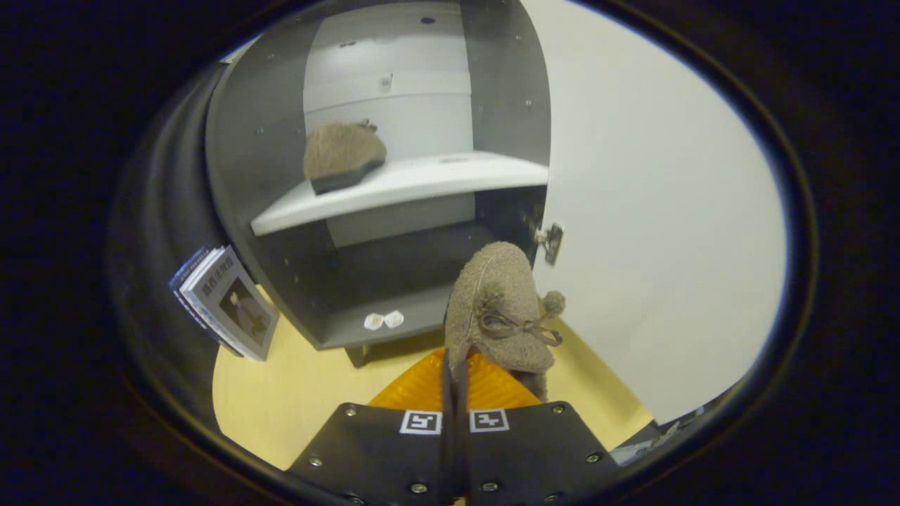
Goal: Open the shoe cabinet door, grab the shoes and put them into the shoe cabinet, then close the shoe cabinet door.
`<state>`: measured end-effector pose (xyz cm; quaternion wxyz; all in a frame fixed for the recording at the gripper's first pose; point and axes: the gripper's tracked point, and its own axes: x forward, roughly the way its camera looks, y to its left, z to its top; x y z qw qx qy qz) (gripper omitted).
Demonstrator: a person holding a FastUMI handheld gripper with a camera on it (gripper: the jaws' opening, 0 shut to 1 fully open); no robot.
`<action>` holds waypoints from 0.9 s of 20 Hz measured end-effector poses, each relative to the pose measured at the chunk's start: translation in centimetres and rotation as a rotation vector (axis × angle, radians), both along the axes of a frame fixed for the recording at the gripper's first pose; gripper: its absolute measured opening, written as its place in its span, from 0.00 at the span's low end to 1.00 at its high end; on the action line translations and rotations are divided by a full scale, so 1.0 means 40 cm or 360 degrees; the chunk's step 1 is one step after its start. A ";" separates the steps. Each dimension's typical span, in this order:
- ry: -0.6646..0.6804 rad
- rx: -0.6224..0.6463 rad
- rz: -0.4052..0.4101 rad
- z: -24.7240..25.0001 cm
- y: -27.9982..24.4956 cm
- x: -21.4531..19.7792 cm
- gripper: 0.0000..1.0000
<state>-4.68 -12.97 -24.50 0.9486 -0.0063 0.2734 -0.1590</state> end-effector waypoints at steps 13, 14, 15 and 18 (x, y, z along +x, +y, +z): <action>-0.0415 -0.0126 0.0285 0.386 -0.021 0.358 0.00; -0.0430 -0.0125 0.0292 0.400 -0.022 0.384 0.00; -0.0444 -0.0134 0.0297 0.417 -0.022 0.414 0.00; -0.0481 -0.0175 0.0330 0.439 -0.024 0.486 0.00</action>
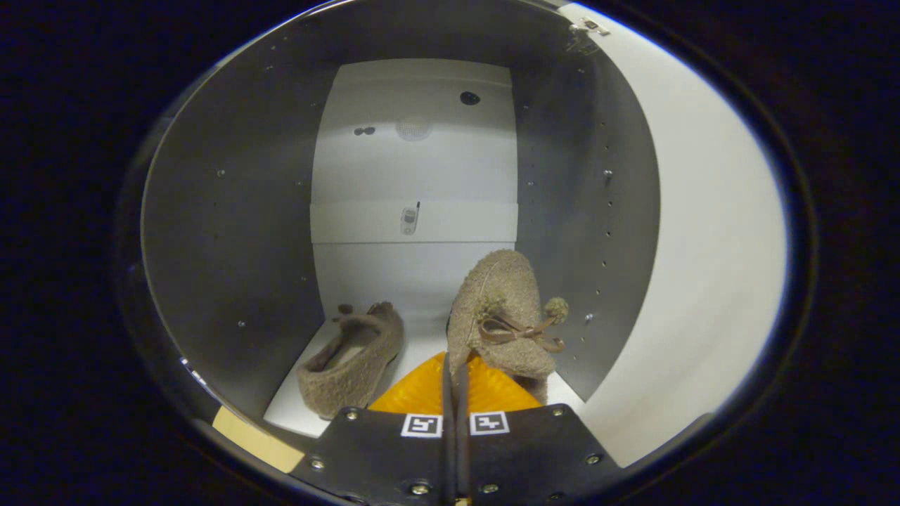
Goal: Open the shoe cabinet door, grab the shoes and put them into the shoe cabinet, then close the shoe cabinet door.
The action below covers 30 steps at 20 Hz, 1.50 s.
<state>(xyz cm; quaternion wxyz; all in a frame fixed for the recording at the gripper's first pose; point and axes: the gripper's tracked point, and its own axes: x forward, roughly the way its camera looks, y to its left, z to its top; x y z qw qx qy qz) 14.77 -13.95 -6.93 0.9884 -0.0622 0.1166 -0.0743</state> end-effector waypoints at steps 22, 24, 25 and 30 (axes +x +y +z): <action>0.0051 0.0135 0.0010 -0.093 -0.028 0.229 0.13; 0.0065 0.0137 0.0003 -0.100 -0.035 0.224 0.13; 0.0070 0.0137 0.0001 -0.103 -0.035 0.219 0.13; 0.0054 0.0143 0.0007 -0.082 -0.029 0.194 0.13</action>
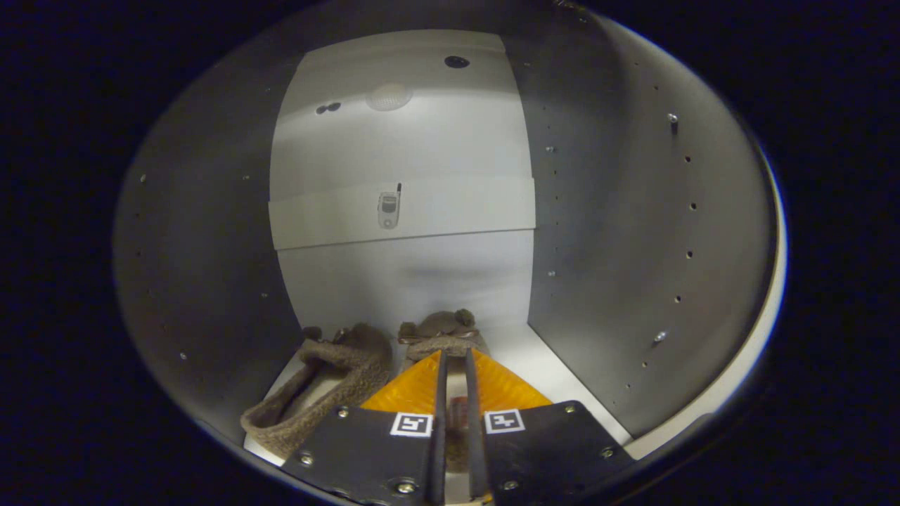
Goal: Open the shoe cabinet door, grab the shoes and put them into the shoe cabinet, then close the shoe cabinet door.
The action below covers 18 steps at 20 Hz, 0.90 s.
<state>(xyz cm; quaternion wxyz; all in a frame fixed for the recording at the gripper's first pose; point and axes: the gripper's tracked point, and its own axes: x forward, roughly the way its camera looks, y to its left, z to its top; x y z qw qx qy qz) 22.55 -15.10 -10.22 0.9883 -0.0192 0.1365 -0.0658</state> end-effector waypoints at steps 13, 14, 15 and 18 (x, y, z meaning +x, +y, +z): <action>-0.0152 0.0008 0.0059 0.134 0.093 -0.227 0.86; -0.0163 0.0010 0.0061 0.145 0.104 -0.254 0.96; -0.0174 0.0009 0.0063 0.152 0.112 -0.279 0.96; -0.0200 -0.0005 0.0062 0.170 0.142 -0.366 0.96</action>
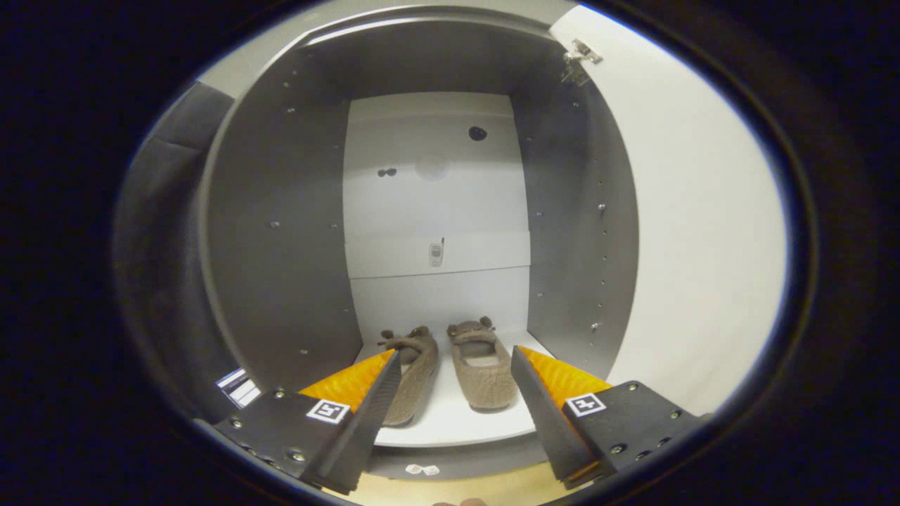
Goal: Open the shoe cabinet door, grab the shoes and put them into the shoe cabinet, then close the shoe cabinet door.
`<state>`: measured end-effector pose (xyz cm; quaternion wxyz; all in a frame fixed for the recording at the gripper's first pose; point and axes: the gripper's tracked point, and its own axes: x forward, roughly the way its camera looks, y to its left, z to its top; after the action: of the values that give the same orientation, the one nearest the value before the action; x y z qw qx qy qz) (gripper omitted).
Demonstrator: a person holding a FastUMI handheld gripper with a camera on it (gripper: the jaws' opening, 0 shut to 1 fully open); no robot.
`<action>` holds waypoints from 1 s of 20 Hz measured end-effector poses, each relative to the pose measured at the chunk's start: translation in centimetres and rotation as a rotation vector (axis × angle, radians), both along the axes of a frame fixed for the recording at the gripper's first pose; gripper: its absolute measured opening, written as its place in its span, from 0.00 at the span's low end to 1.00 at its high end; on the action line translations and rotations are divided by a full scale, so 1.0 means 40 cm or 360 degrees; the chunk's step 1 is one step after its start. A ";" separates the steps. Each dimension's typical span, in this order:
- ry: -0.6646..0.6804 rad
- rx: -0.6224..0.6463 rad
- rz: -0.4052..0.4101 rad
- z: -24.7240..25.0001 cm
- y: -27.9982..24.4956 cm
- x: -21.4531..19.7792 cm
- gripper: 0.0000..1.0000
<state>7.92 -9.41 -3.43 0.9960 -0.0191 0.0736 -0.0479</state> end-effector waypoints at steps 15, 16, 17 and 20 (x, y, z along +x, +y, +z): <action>-0.0203 -0.0027 0.0020 0.145 -0.049 -0.412 0.96; -0.0215 -0.0028 0.0026 0.156 -0.069 -0.441 0.96; -0.0225 -0.0029 0.0034 0.168 -0.093 -0.472 0.96; -0.0235 -0.0047 0.0077 0.198 -0.174 -0.569 0.96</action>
<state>-14.85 -16.38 4.48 0.9991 -0.0320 -0.0012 -0.0261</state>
